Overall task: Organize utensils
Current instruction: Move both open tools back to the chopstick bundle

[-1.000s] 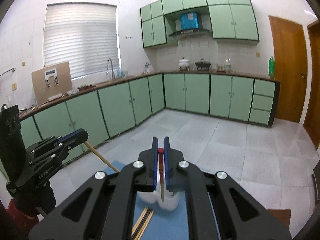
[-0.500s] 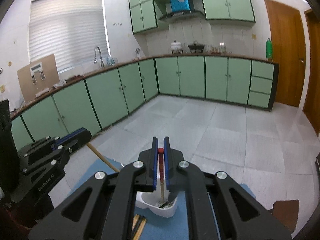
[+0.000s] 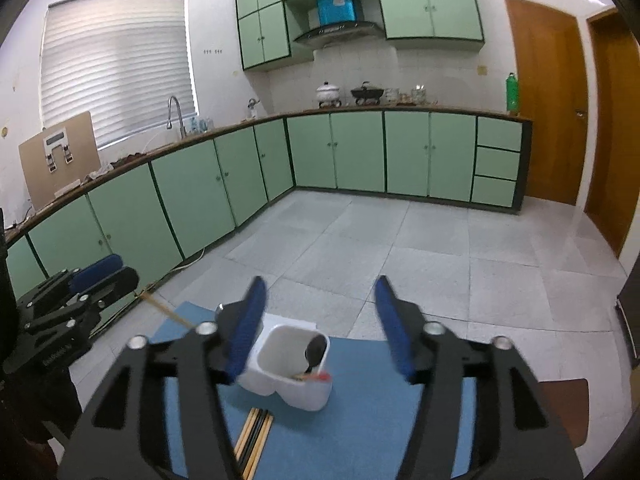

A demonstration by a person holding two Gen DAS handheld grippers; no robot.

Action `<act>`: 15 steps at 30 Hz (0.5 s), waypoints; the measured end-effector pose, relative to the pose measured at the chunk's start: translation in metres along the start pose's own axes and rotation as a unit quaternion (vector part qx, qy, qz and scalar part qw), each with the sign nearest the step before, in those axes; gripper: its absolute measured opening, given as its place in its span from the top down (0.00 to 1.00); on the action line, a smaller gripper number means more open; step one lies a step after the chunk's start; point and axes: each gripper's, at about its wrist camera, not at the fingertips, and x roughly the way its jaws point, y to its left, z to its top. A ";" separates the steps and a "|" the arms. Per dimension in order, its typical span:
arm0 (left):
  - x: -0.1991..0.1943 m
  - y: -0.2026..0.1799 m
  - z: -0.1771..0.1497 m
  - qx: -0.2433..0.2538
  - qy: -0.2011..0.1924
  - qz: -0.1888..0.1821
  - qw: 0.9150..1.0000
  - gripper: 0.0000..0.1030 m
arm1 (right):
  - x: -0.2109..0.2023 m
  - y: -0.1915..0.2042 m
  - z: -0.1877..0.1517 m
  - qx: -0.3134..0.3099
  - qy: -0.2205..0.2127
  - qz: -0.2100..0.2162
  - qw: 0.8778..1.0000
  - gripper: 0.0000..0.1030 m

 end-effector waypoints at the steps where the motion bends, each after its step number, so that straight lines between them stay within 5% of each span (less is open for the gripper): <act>1: -0.008 0.000 -0.004 -0.003 0.000 0.002 1.000 0.48 | -0.008 0.000 -0.007 0.002 -0.001 0.000 1.000 0.37; 8: -0.043 0.002 -0.047 -0.019 0.021 0.010 1.000 0.40 | -0.043 -0.001 -0.066 0.026 0.002 0.001 1.000 0.25; 15: -0.054 0.002 -0.113 -0.028 0.086 0.025 0.996 0.40 | -0.054 0.016 -0.142 0.023 0.040 -0.017 0.999 0.23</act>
